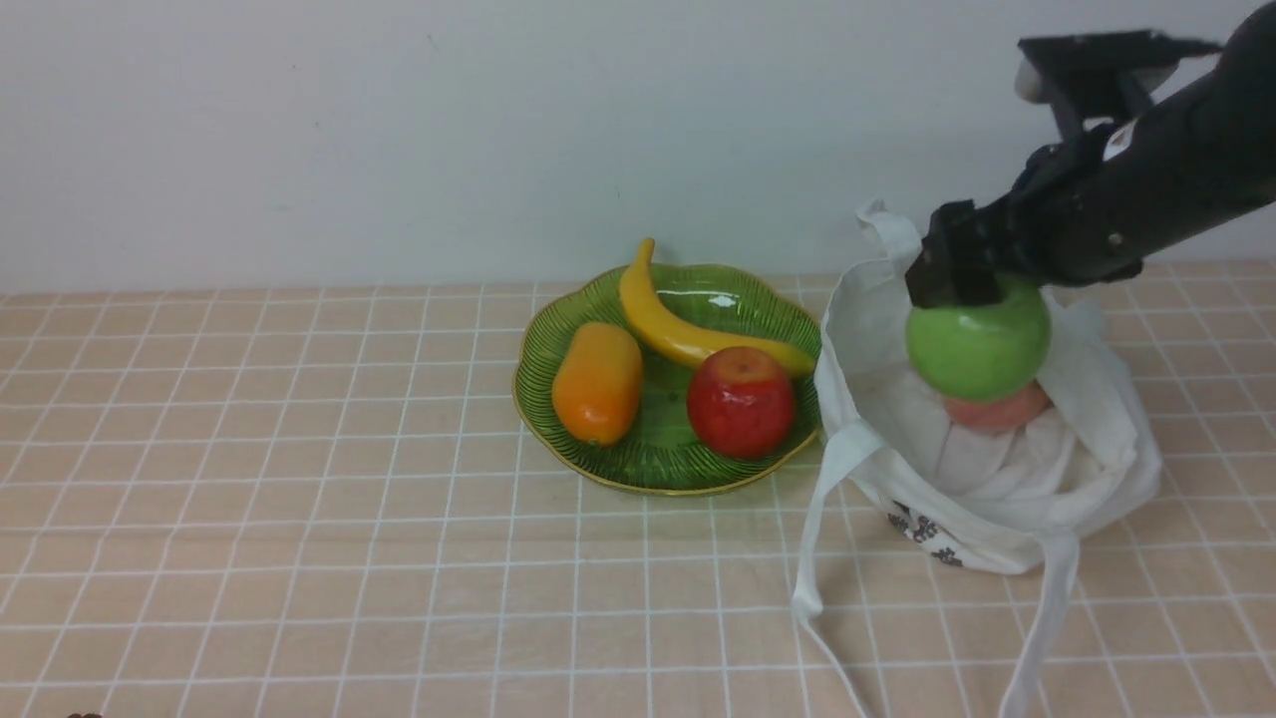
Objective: Take the fruit out of the bag on the brown coffee tablecloth and place them on the plate.
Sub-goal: 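Move the fruit from the bag and place it onto the plate with the right gripper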
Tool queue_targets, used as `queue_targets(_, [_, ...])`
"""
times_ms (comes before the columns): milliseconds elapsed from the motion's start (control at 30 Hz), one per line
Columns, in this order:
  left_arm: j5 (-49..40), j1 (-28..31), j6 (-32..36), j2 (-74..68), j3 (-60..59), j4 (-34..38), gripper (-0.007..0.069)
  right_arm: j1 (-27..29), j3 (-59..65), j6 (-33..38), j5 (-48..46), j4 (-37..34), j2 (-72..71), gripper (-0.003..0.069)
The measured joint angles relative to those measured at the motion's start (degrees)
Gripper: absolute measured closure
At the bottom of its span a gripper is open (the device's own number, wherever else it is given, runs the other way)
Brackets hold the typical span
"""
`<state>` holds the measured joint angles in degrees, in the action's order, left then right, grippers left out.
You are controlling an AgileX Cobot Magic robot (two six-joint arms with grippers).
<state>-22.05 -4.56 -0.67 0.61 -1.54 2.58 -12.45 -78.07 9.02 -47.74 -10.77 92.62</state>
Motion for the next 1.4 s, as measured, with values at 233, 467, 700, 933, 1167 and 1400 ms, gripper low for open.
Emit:
queue_targets(233, [0.0, 0.0, 0.0, 0.0, 0.0, 0.0, 0.0633, 0.0, -1.38, -1.77, -1.1, -1.86, -7.91, 0.009])
queue_targets(467, [0.0, 0.0, 0.0, 0.0, 0.0, 0.0, 0.0633, 0.0, -1.54, 0.2, 1.21, -11.12, -8.23, 0.0091])
queue_targets(700, [0.0, 0.0, 0.0, 0.0, 0.0, 0.0, 0.0633, -0.3, -1.54, 18.85, 6.76, -33.09, -0.9, 0.0091])
queue_targets(933, [0.0, 0.0, 0.0, 0.0, 0.0, 0.0, 0.0633, -6.53, -1.77, 52.28, 19.72, -60.9, 12.15, 0.0091])
queue_targets(1167, [0.0, 0.0, 0.0, 0.0, 0.0, 0.0, 0.0633, -10.87, -5.27, 72.68, 23.88, -76.58, 22.22, 0.0091])
queue_targets(1400, [0.0, 0.0, 0.0, 0.0, 0.0, 0.0, 0.0633, -11.31, -5.52, 77.68, 26.1, -79.85, 25.01, 0.0073])
